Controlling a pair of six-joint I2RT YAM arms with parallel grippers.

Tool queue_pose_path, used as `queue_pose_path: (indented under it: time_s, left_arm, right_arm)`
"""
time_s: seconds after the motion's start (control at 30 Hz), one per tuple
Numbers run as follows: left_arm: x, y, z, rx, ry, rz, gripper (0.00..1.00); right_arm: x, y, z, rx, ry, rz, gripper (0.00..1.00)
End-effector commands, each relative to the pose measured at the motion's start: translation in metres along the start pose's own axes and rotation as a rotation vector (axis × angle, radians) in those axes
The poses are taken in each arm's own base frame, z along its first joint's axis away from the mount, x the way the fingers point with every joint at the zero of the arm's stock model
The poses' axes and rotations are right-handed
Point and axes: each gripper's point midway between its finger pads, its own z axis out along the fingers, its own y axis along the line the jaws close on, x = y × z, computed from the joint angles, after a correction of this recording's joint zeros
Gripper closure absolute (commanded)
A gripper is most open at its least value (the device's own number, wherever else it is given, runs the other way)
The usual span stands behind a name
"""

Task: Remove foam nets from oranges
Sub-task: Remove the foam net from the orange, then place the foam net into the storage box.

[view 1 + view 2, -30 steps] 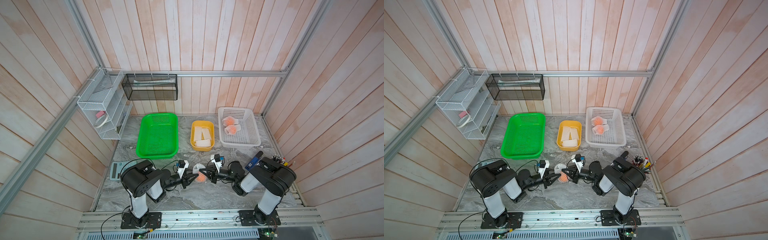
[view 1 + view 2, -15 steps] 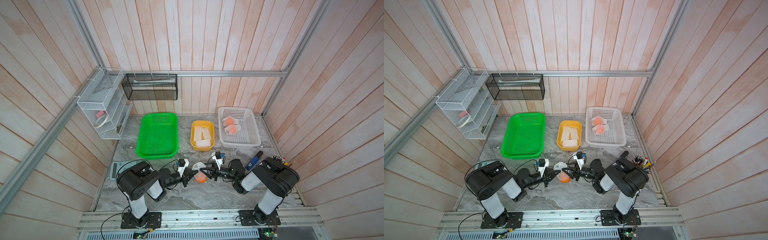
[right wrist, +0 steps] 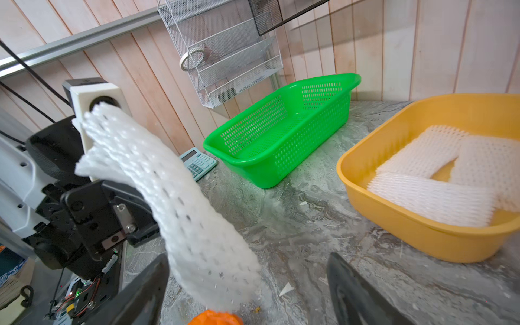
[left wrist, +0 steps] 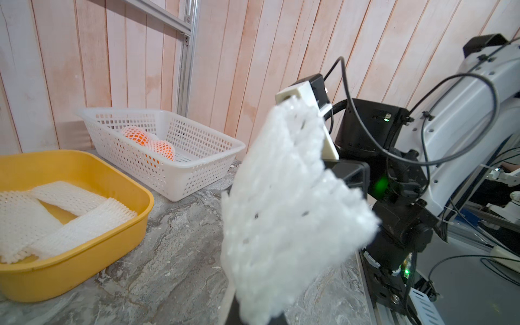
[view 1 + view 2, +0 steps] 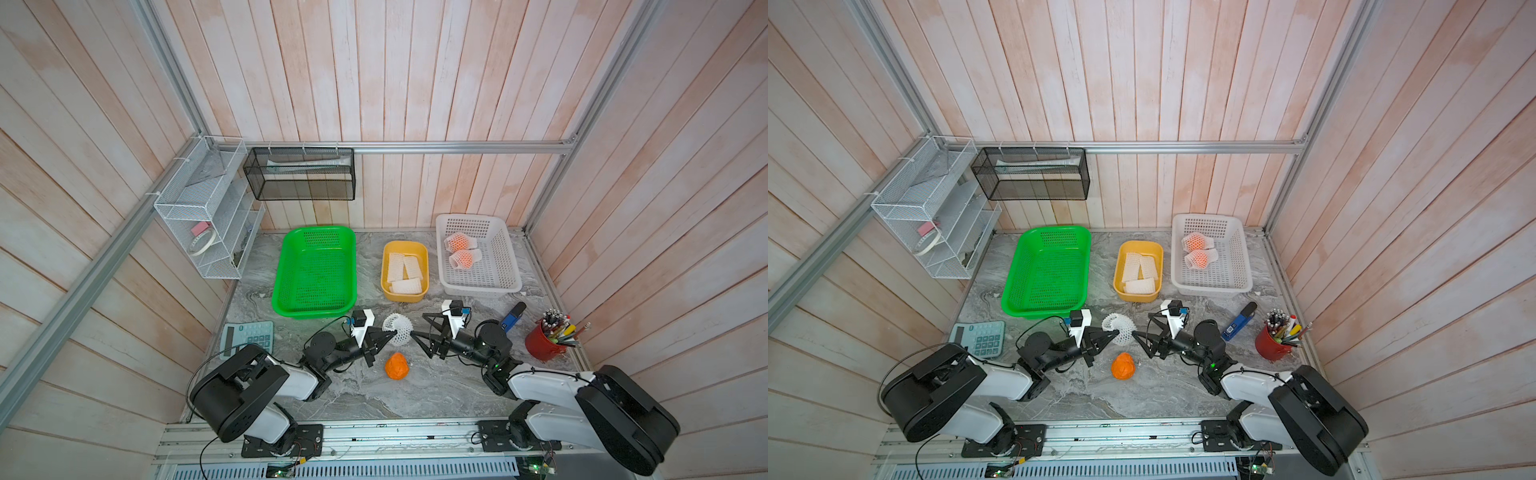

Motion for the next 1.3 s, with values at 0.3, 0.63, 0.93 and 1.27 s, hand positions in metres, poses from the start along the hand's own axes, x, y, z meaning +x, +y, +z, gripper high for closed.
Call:
queue_pose_path:
  time_s: [0.3, 0.63, 0.93, 1.27]
  left_arm:
    - [-0.079, 0.066, -0.011, -0.373, 0.122, -0.135, 0.95]
    - [-0.095, 0.086, -0.024, -0.46, 0.194, -0.135, 0.95]
    - [-0.102, 0.097, 0.018, -0.351, 0.219, -0.229, 0.95]
    - [-0.068, 0.134, 0.076, -0.256, 0.31, -0.357, 0.95]
  right_arm:
    - [0.059, 0.006, -0.015, 0.182, 0.255, 0.04, 0.02]
    - [0.087, 0.016, -0.008, 0.25, 0.372, 0.064, 0.02]
    - [0.097, 0.02, -0.009, 0.275, 0.396, 0.069, 0.02]
    - [0.095, 0.02, -0.023, 0.295, 0.38, 0.088, 0.02]
